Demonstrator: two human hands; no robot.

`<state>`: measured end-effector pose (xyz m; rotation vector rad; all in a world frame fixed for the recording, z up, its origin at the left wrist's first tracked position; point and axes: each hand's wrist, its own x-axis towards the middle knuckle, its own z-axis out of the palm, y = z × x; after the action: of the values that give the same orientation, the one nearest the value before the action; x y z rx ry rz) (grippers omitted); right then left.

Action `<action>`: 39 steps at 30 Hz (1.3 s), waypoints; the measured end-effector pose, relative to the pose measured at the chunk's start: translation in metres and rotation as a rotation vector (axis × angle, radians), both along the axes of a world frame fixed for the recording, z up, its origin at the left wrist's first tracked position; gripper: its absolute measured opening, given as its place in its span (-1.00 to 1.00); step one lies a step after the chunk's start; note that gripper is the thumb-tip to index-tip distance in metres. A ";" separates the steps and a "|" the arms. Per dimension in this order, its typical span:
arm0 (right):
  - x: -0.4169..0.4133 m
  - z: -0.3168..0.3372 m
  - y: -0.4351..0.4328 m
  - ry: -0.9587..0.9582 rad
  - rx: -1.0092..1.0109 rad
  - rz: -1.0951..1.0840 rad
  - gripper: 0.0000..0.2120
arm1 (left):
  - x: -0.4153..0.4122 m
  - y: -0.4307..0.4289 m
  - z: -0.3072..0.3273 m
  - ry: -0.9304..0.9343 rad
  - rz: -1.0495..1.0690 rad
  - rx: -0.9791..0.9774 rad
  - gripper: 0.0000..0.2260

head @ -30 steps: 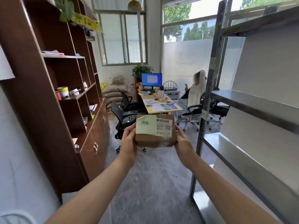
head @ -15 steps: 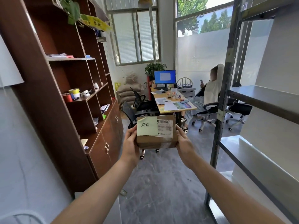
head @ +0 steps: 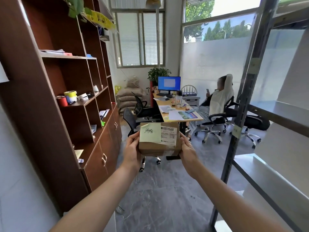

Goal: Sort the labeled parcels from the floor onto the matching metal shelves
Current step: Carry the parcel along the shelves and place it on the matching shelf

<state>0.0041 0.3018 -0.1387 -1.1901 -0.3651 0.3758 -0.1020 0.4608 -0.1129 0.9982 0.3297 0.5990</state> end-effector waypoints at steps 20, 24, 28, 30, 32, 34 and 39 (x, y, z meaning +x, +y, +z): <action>0.062 0.001 0.112 0.000 0.002 -0.122 -0.63 | 0.092 0.134 -0.013 0.008 -0.103 0.029 -0.77; 0.072 0.002 0.126 -0.002 -0.012 -0.124 -0.63 | 0.106 0.149 -0.020 -0.002 -0.114 0.026 -0.77; 0.083 0.000 0.137 -0.009 -0.025 -0.135 -0.64 | 0.121 0.162 -0.026 0.010 -0.115 0.004 -0.78; 0.089 -0.002 0.140 -0.010 -0.028 -0.132 -0.64 | 0.130 0.166 -0.027 0.012 -0.121 0.005 -0.78; 0.097 -0.003 0.143 -0.006 -0.029 -0.129 -0.64 | 0.139 0.168 -0.028 0.010 -0.124 0.003 -0.78; 0.109 -0.004 0.144 -0.005 -0.035 -0.130 -0.64 | 0.150 0.170 -0.030 0.010 -0.121 0.000 -0.79; 0.145 -0.008 0.146 0.004 -0.036 -0.125 -0.64 | 0.180 0.169 -0.031 0.025 -0.114 0.010 -0.79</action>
<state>0.1494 0.4476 -0.1470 -1.2403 -0.2796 0.2768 0.0778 0.6300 -0.1437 1.0276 0.2907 0.4857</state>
